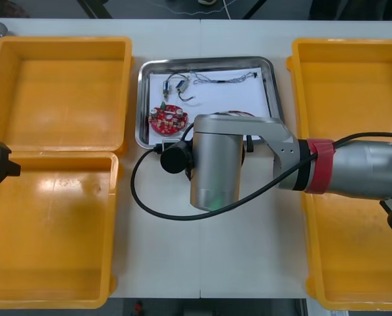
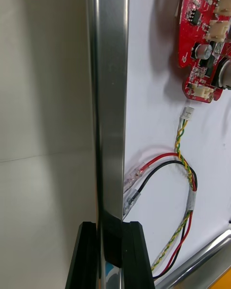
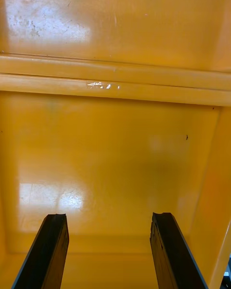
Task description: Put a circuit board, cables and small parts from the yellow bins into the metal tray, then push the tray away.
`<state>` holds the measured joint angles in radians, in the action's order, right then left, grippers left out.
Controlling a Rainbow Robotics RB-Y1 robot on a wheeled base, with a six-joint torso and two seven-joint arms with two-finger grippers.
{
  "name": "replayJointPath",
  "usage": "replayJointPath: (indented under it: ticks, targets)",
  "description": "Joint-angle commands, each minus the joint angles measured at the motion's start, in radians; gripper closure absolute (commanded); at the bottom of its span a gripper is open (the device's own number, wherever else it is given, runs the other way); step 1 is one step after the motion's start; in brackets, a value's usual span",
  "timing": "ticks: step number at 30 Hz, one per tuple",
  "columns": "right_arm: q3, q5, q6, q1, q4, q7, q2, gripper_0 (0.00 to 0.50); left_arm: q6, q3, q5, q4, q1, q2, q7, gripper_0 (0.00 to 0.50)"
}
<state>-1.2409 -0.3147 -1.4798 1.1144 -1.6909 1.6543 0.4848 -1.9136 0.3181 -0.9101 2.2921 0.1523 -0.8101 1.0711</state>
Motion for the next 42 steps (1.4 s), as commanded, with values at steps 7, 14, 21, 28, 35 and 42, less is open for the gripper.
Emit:
replayJointPath:
  ticks: [7, 14, 21, 28, 35, 42]
  targets:
    - [0.031, -0.003, 0.151, 0.084, 0.134, -0.016, -0.043, 0.485, -0.006, 0.029, -0.007, 0.029, -0.017, -0.041, 0.052, 0.0]
    - [0.035, -0.001, 0.24, 0.107, 0.204, -0.002, -0.045, 0.487, -0.006, 0.029, -0.007, 0.029, -0.017, -0.041, 0.052, 0.0]
    - [0.035, 0.008, 0.326, 0.133, 0.289, 0.018, -0.045, 0.485, -0.006, 0.029, -0.007, 0.029, -0.017, -0.041, 0.052, 0.0]
    - [0.035, 0.026, 0.421, 0.143, 0.356, 0.027, -0.046, 0.483, -0.006, 0.029, -0.007, 0.029, -0.017, -0.041, 0.052, 0.0]
    - [0.035, 0.034, 0.493, 0.148, 0.424, 0.039, -0.054, 0.485, -0.006, 0.029, -0.007, 0.029, -0.017, -0.041, 0.052, 0.0]
    - [0.035, 0.035, 0.53, 0.154, 0.455, 0.044, -0.054, 0.277, -0.006, 0.029, -0.007, 0.029, -0.017, -0.041, 0.052, 0.0]
